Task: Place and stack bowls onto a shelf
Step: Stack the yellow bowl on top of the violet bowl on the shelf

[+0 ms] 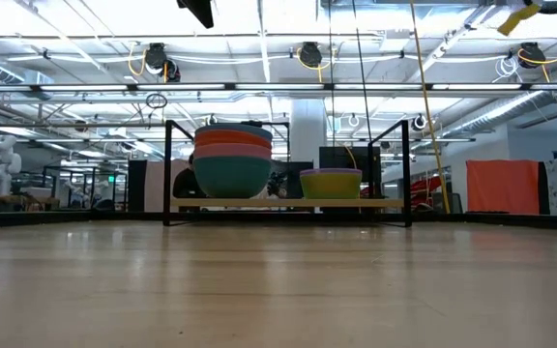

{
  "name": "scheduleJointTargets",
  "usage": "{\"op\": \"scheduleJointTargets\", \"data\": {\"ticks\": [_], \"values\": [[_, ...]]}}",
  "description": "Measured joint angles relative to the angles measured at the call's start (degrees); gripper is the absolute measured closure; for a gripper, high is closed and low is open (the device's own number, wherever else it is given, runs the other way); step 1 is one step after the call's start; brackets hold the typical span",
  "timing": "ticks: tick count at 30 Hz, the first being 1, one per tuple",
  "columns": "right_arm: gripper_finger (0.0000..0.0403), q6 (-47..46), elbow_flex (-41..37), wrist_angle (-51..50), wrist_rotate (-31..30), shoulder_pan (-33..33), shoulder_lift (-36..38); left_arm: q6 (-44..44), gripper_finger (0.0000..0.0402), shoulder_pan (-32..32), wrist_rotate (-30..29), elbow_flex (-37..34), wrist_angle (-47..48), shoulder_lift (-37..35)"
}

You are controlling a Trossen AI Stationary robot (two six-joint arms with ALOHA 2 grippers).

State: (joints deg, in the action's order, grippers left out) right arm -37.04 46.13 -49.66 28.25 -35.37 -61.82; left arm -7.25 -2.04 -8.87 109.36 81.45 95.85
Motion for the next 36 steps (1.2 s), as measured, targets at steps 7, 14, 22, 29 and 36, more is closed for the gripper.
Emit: {"op": "scheduleJointTargets", "data": {"ticks": [7,14,22,29,36], "values": [[0.0282,-5.91,-2.39,2.68,-5.7,-6.88,-2.47,-0.31,0.0382,0.0,0.0,0.0,0.0,0.0],[0.0282,-10.87,-5.22,10.98,-5.77,-12.41,-5.51,-0.8,0.0382,0.0,0.0,0.0,0.01,0.0],[0.0282,-13.1,-5.92,17.21,-10.29,-16.01,-8.71,-0.76,0.0382,-0.33,0.86,0.0,0.0,0.0],[0.0282,-13.27,-5.92,20.29,-10.36,-17.52,-11.99,-0.63,0.0382,-2.23,1.06,0.0,-0.01,0.0],[0.0282,-12.76,-5.92,23.42,-10.43,-18.44,-15.14,-0.72,0.0382,-4.23,1.06,0.0,-0.02,0.0]]}}
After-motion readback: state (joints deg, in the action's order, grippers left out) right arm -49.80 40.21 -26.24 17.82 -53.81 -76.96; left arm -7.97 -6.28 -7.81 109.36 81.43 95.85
